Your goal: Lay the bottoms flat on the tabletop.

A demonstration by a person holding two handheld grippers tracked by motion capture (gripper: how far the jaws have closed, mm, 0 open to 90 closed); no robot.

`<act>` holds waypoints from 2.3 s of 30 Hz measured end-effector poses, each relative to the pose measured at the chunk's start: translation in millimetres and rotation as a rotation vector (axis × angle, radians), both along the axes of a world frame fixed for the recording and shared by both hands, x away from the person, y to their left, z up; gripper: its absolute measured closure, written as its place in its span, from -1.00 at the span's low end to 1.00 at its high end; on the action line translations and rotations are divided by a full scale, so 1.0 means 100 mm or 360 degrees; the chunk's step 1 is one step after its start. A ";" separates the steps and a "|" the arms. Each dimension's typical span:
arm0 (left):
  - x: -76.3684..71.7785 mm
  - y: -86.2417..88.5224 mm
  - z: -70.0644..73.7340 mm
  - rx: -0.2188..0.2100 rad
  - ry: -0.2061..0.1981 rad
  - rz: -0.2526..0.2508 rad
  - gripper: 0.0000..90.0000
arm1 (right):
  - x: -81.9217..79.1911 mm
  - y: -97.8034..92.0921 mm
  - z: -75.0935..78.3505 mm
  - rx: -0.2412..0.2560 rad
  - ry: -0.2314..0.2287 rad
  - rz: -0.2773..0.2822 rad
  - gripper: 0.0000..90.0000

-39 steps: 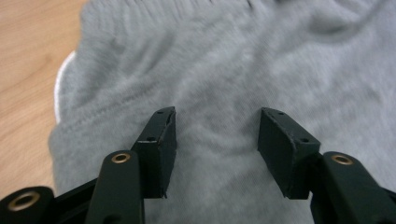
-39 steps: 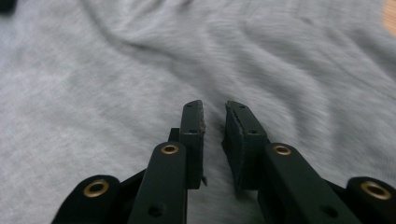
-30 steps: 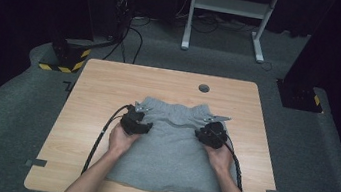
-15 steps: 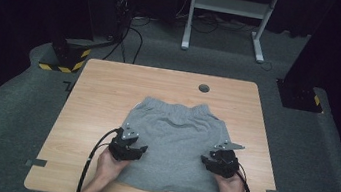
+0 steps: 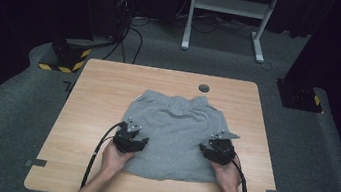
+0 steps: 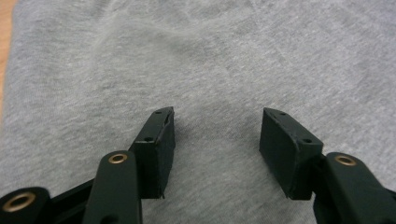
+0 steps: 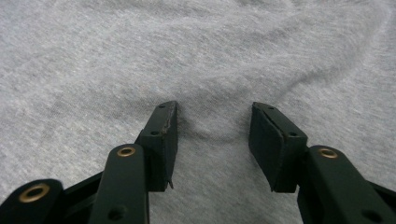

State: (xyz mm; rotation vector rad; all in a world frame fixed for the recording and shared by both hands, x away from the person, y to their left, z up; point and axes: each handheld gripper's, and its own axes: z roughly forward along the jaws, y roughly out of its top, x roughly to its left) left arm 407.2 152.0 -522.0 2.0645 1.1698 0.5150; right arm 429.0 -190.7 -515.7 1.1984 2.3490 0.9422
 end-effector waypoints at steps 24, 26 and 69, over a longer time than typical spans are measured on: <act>0.07 0.24 0.44 -0.0230 -0.0042 0.0059 -0.09 | 0.06 -0.26 0.45 0.0233 -0.0119 -0.0105 -0.03; 0.03 0.29 0.49 -0.0255 -0.0062 0.0062 -0.10 | 0.01 -0.32 0.51 0.0251 -0.0147 -0.0114 -0.04; -0.54 1.25 0.05 -0.0130 0.0004 0.0455 -0.15 | -0.54 -1.20 0.02 0.0157 -0.0106 -0.0483 0.25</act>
